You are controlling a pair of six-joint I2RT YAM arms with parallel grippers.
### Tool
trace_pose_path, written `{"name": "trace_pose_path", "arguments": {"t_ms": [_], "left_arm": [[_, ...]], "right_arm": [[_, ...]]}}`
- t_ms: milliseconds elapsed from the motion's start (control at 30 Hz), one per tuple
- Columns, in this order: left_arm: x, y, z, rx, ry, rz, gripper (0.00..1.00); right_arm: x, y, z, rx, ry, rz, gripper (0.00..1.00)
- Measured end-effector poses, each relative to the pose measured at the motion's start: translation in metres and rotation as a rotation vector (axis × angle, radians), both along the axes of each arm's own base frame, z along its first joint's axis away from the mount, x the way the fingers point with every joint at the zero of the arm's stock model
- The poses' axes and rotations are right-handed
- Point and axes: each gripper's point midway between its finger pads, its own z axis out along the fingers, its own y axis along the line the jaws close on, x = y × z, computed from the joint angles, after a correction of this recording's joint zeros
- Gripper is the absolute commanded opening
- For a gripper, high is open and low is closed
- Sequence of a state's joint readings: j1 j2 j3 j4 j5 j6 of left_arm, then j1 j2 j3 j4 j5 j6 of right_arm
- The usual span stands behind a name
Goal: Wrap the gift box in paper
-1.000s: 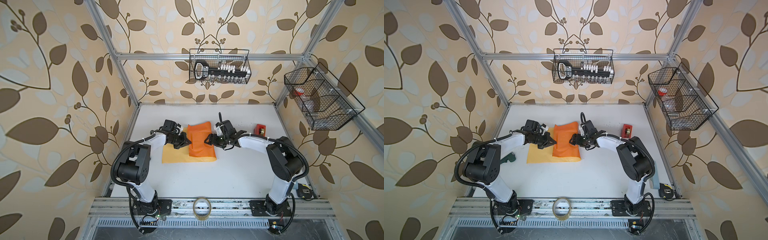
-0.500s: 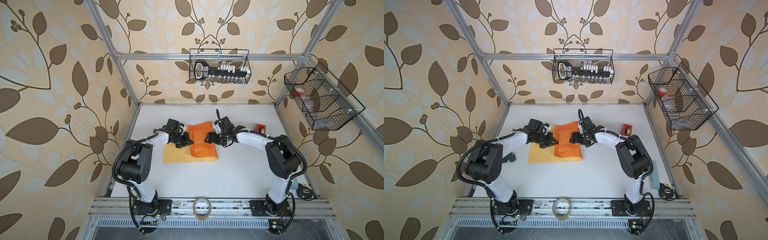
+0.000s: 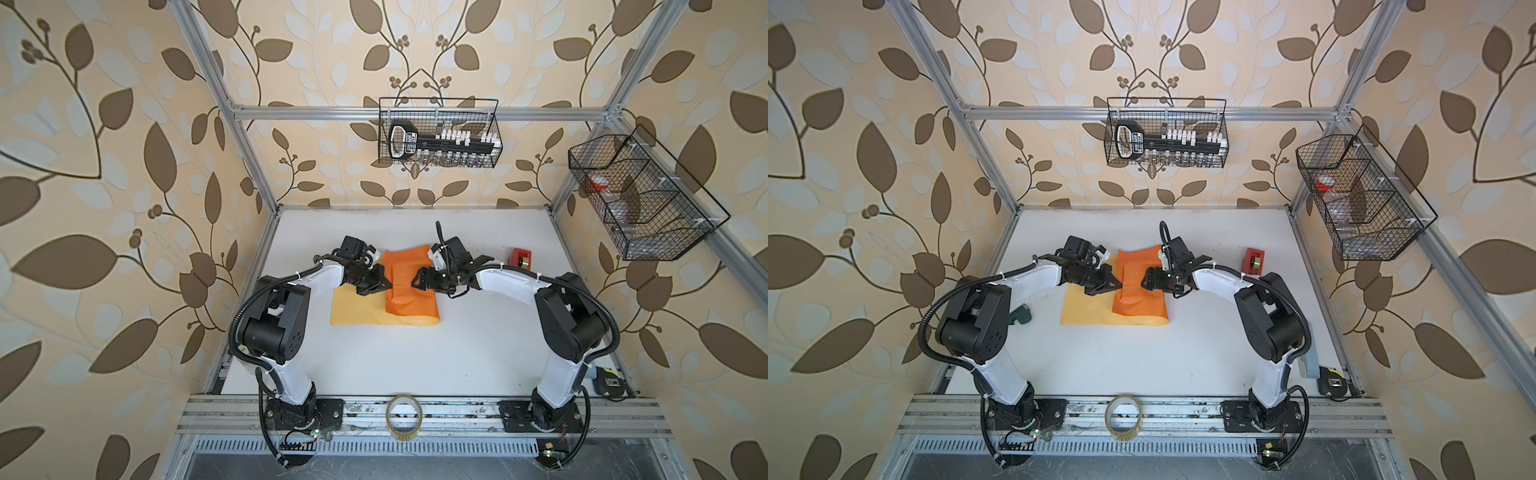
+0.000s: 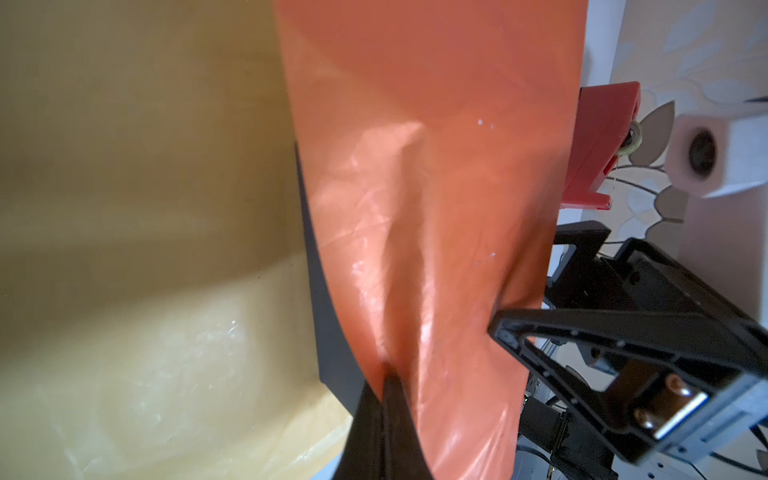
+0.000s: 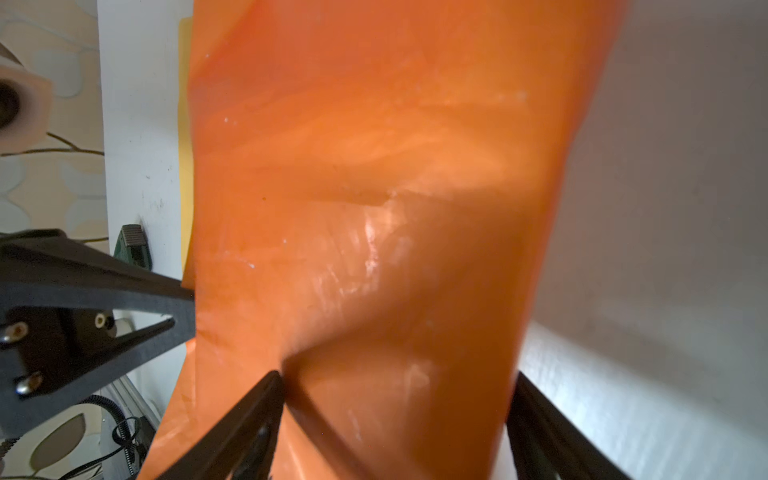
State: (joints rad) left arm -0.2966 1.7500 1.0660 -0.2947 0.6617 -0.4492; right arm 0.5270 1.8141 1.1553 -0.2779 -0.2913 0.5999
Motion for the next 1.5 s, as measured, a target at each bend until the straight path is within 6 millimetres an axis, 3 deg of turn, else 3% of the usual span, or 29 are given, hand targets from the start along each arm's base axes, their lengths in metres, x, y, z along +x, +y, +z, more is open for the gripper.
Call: {"name": "trace_pose_path", "arguments": {"t_ms": [167,267,467,967,1100,1267,1367,1500], "left_arm": [[-0.007,-0.014,0.000,-0.001,-0.008,-0.043,0.00],[-0.009,-0.019,0.000,-0.002,-0.013,-0.055,0.00],[-0.010,-0.021,0.000,-0.003,-0.013,-0.062,0.00],[-0.011,-0.021,0.000,0.007,-0.017,-0.061,0.00],[-0.011,-0.020,0.000,0.017,-0.021,-0.057,0.08],[-0.019,-0.009,-0.012,0.102,0.027,-0.034,0.35],[-0.023,0.002,-0.015,0.142,0.056,-0.018,0.46],[-0.017,0.023,0.004,0.169,0.037,0.032,0.58]], "right_arm": [[-0.025,-0.015,0.000,-0.010,0.029,-0.015,0.83],[-0.029,-0.020,0.001,-0.012,0.040,-0.020,0.84],[-0.022,-0.033,0.001,-0.003,0.057,-0.057,0.87],[-0.011,-0.021,-0.003,-0.017,0.078,-0.052,0.86],[-0.009,-0.021,-0.002,-0.022,0.066,-0.053,0.86],[-0.007,-0.019,-0.002,-0.026,0.047,-0.047,0.86],[-0.006,-0.018,-0.002,-0.026,0.037,-0.044,0.86],[-0.004,-0.016,-0.002,-0.022,0.026,-0.040,0.86]]}}
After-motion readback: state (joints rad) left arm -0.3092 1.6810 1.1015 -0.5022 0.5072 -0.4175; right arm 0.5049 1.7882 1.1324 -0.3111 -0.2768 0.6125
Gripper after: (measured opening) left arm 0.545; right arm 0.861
